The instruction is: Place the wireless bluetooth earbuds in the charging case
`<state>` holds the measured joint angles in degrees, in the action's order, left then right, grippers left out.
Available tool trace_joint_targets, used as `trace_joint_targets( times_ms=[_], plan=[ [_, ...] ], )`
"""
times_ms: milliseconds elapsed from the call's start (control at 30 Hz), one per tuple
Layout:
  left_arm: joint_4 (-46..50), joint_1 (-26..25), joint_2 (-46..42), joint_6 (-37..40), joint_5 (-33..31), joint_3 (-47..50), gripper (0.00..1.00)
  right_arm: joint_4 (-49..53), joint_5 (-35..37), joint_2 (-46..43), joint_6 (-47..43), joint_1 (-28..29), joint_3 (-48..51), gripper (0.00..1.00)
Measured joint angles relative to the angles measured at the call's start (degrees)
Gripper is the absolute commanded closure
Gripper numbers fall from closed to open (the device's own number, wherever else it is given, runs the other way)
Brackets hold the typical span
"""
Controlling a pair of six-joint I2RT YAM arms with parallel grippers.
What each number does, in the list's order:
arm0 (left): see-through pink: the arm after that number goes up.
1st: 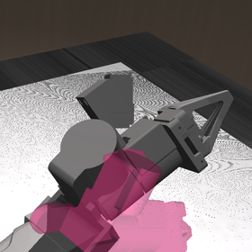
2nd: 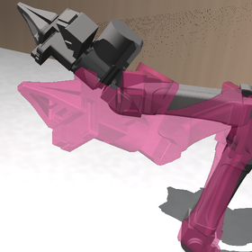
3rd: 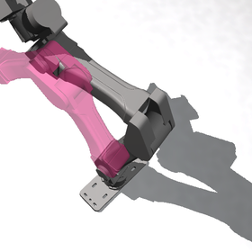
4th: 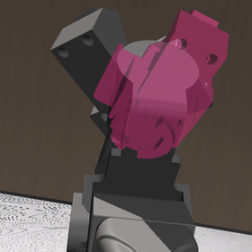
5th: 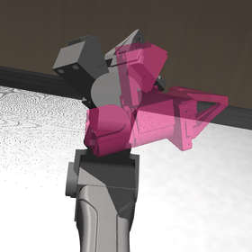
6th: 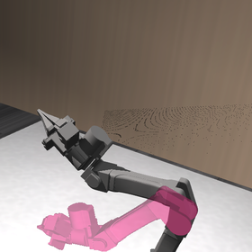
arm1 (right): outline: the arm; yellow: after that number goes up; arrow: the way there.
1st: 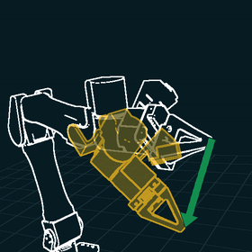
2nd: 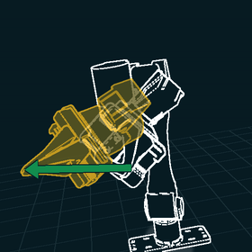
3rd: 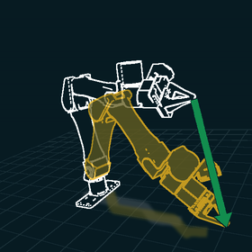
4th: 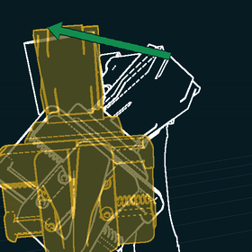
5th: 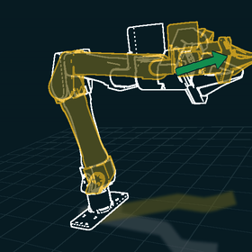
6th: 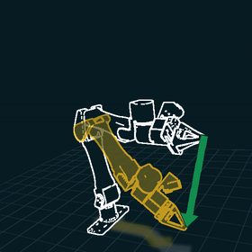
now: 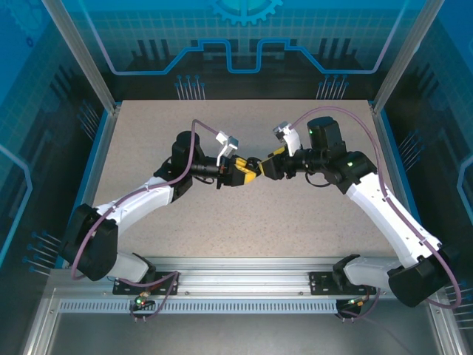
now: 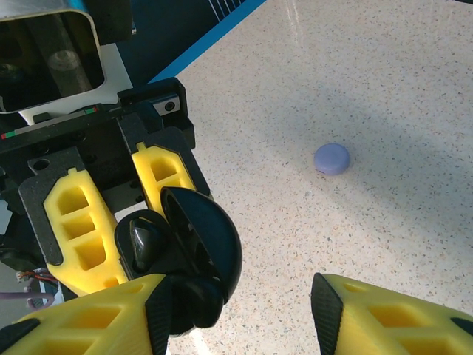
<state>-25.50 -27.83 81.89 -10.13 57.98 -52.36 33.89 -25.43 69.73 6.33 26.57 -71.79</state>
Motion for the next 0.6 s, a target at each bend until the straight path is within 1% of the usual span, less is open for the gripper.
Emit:
trace_joint_targets(
  times_ms=[233,400,600],
  plan=[
    [0.0,0.0,0.0,0.0,0.0,0.0,1.0,0.1,-2.1,0.2,0.0,0.0,-0.5,0.46],
    [0.0,0.0,0.0,0.0,0.0,0.0,1.0,0.1,-3.6,0.8,0.0,0.0,-2.0,0.46],
    [0.2,0.0,0.0,0.0,-0.4,-0.5,1.0,0.1,-2.9,0.4,0.2,0.0,-2.6,0.46]
  ],
)
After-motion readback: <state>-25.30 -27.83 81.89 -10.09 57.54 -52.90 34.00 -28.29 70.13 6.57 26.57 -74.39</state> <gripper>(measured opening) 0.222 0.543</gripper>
